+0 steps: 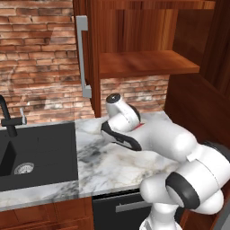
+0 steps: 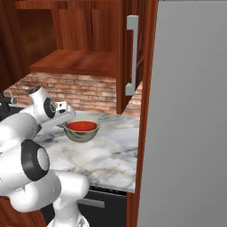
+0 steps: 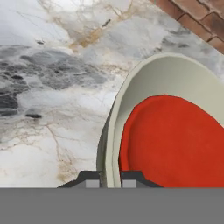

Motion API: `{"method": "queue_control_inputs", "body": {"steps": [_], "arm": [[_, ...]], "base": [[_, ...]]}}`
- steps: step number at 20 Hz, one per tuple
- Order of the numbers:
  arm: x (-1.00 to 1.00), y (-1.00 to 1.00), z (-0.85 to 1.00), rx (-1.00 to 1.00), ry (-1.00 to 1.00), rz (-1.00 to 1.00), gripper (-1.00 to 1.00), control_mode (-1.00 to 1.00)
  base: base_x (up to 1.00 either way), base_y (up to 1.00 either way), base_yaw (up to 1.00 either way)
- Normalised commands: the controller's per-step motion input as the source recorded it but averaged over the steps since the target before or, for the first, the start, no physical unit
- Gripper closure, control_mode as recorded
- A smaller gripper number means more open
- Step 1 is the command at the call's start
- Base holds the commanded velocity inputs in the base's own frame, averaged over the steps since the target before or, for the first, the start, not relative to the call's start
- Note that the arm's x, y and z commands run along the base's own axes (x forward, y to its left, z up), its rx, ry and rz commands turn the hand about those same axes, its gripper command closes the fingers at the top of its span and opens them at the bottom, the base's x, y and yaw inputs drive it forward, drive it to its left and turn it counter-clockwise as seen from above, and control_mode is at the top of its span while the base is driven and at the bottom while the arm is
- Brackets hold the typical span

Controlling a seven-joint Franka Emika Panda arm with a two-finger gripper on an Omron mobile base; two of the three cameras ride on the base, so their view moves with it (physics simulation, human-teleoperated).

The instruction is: Pick up the bowls on the counter and stack them on top of one another in the open cabinet. Place the smaller bowl on top of the larger bowl.

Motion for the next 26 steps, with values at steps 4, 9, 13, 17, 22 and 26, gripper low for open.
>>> {"method": "queue_control_inputs", "body": {"steps": [4,9,13,17,22,26], "arm": [[-0.05,-0.09,0.39,0.00,-0.04,0.03,1.00,-1.00],[-0.09,-0.13,0.40,0.00,-0.01,0.04,1.00,-1.00],[-0.14,-0.10,0.39,0.00,0.00,0.07,1.00,-1.00],[-0.23,-0.07,0.36,0.00,-0.01,0.08,1.00,-1.00],[-0.35,-0.06,0.34,0.00,-0.03,0.07,1.00,-1.00],[-0.42,-0.06,0.33,0.00,-0.03,0.06,1.00,-1.00]], "base": [[0.00,0.00,0.00],[0.00,0.00,0.00],[0.00,0.00,0.00],[0.00,0.00,0.00],[0.00,0.00,0.00],[0.00,0.00,0.00]]}}
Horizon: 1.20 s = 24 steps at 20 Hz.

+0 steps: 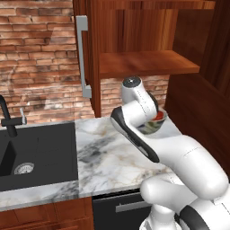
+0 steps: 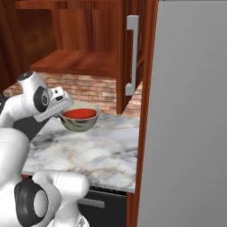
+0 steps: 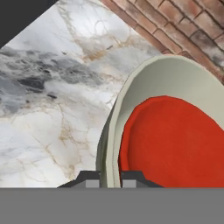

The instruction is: Pick up the bowls on the counter and stack them on top of one another in the open cabinet. Place the smaller bowl on top of the larger bowl.

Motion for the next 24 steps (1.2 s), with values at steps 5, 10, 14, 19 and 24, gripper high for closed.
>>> {"method": "queue_control_inputs", "body": {"steps": [5,10,14,19,24], "arm": [[-0.41,-0.07,0.33,0.00,-0.05,0.05,1.00,-1.00],[-0.31,-0.07,0.36,0.00,-0.05,0.05,1.00,-1.00],[-0.23,-0.08,0.42,0.01,-0.06,0.04,1.00,-1.00],[-0.21,-0.07,0.46,0.02,-0.07,0.04,1.00,-1.00],[-0.19,-0.06,0.48,0.02,-0.08,0.05,1.00,-1.00]], "base": [[0.00,0.00,0.00],[0.00,0.00,0.00],[0.00,0.00,0.00],[0.00,0.00,0.00],[0.00,0.00,0.00]]}}
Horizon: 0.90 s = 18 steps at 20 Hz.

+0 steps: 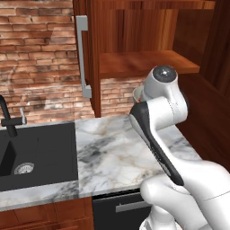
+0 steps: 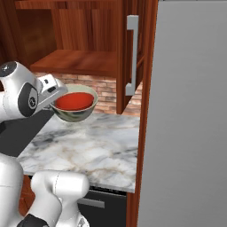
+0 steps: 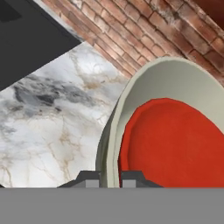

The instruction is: Pick up the bowls on the counter and stack them on top of one another in the open cabinet. Place the smaller bowl on top of the larger bowl.

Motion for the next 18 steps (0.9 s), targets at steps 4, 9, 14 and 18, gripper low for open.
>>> {"method": "queue_control_inputs", "body": {"steps": [4,9,14,18], "arm": [[-0.18,-0.03,0.44,0.02,-0.07,0.05,1.00,-1.00],[-0.15,-0.01,0.43,0.02,-0.07,0.05,1.00,-1.00],[-0.10,0.00,0.42,0.02,-0.08,0.05,1.00,-1.00],[-0.07,0.00,0.40,0.01,-0.09,0.05,1.00,-1.00]], "base": [[0.00,0.00,0.00],[0.00,0.00,0.00],[0.00,0.00,0.00],[0.00,0.00,0.00]]}}
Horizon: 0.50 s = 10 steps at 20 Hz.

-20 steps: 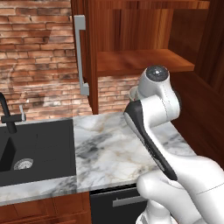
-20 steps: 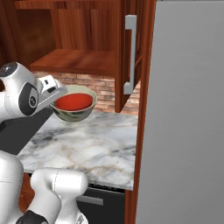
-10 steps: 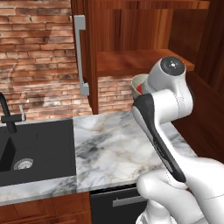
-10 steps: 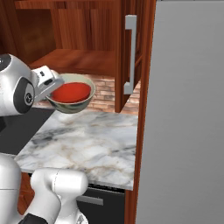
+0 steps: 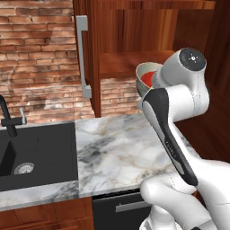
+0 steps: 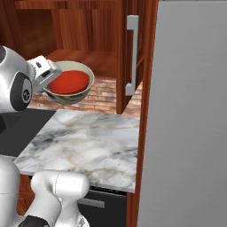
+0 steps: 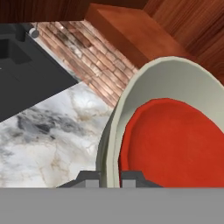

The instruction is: Pick up the bowls on the counter and stack them on top of one another in the open cabinet. Place the smaller bowl on top of the larger bowl.

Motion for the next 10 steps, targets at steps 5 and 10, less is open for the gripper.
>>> {"method": "queue_control_inputs", "body": {"steps": [5,10], "arm": [[-0.03,0.00,0.30,0.00,-0.12,0.04,1.00,-1.00],[0.00,0.00,0.16,0.00,-0.13,0.04,1.00,-1.00]], "base": [[0.00,0.00,0.00],[0.00,0.00,0.00]]}}
